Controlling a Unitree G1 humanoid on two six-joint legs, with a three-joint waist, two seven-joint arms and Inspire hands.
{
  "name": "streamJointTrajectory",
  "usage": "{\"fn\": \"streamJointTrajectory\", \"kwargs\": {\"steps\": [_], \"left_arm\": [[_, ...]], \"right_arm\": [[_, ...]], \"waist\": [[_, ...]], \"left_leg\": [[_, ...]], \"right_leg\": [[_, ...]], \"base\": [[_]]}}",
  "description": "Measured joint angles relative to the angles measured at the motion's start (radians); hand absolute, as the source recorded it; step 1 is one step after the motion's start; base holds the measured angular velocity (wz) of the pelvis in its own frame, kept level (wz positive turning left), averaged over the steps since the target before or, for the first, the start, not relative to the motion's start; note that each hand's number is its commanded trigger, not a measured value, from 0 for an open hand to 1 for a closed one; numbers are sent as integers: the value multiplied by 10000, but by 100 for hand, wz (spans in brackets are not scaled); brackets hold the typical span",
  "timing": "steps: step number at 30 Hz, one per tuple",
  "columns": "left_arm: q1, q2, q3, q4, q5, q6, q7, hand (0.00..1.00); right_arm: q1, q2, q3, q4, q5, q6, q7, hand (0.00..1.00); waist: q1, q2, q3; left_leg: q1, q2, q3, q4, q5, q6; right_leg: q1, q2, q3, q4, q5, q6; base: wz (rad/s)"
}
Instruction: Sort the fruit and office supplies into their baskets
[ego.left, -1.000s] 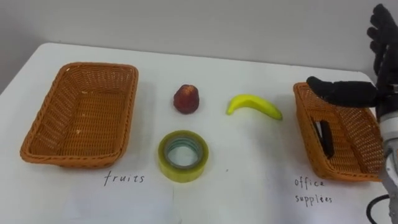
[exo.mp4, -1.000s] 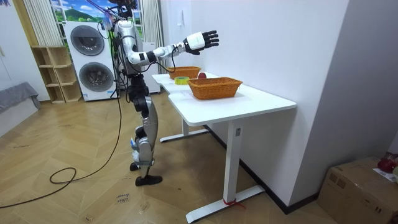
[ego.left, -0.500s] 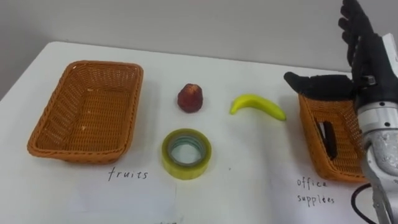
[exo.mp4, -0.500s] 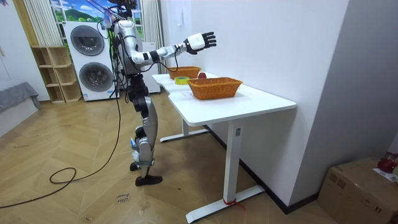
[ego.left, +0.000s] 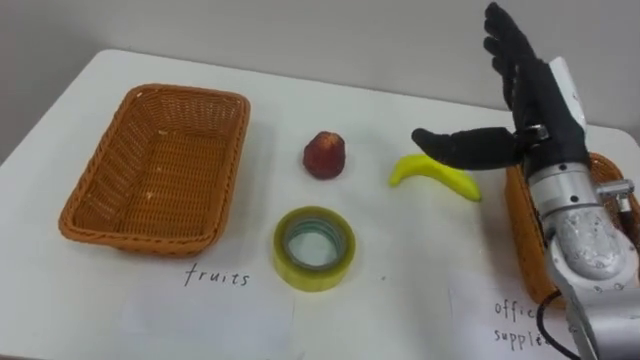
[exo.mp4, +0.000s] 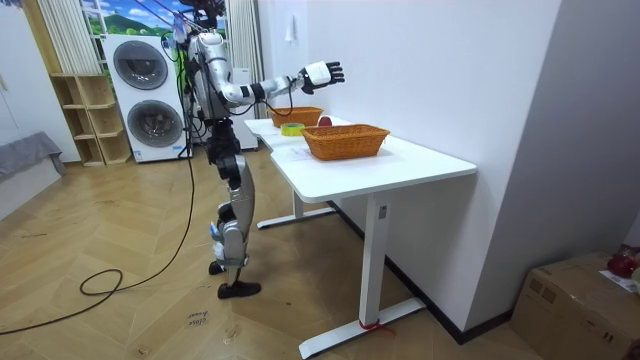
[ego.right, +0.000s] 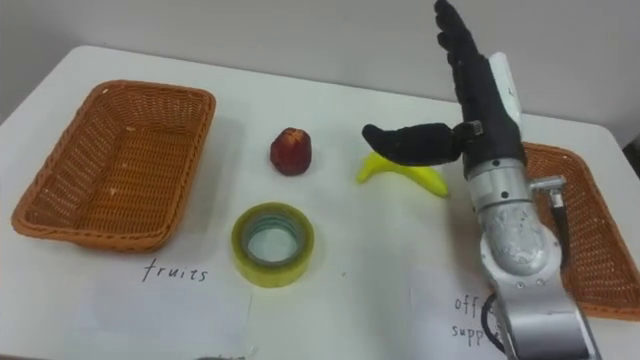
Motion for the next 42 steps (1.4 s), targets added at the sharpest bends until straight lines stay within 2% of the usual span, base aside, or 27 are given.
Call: {"fn": "streamJointTrajectory", "kwargs": {"steps": [7,11,16,20,28,42], "left_arm": [[-97,-1,-204,-5,-4,199,-317,0],[-104,-18,-214,-16,-4,296,-392,0],[-132,-18,-373,-225,-2,283,-380,0],[-309,-25,-391,-227,0,282,-324,0],[-318,-9,-778,-228,-4,306,-112,0],[-306,17,-836,-221,-11,340,-74,0]], "right_arm": [[-21,267,503,977,-552,174,465,0],[-27,326,790,1121,-682,195,716,0],[-145,329,1078,1609,-664,196,751,0],[-144,341,1086,1686,-630,198,759,0],[-143,473,1395,1685,-628,214,747,0],[-143,543,2064,1943,-625,224,746,0]], "waist": [[97,49,-18],[163,100,-90],[257,74,-87],[350,-42,-15],[353,-85,-16],[370,-80,-16]], "left_leg": [[-128,-18,-175,122,0,-1],[-92,-21,-258,137,5,-7],[-71,-58,-261,126,44,16],[-95,-77,-274,39,61,25],[-98,-142,-378,33,68,37],[-84,-153,-413,78,88,70]], "right_leg": [[-1,-46,-205,13,0,0],[61,-110,-231,22,0,0],[95,-149,-228,15,-2,3],[76,-129,-239,22,-2,4],[75,-110,-268,-4,6,17],[111,-165,-255,-11,10,39]], "base": [[8],[5],[1],[0],[1],[0]]}}
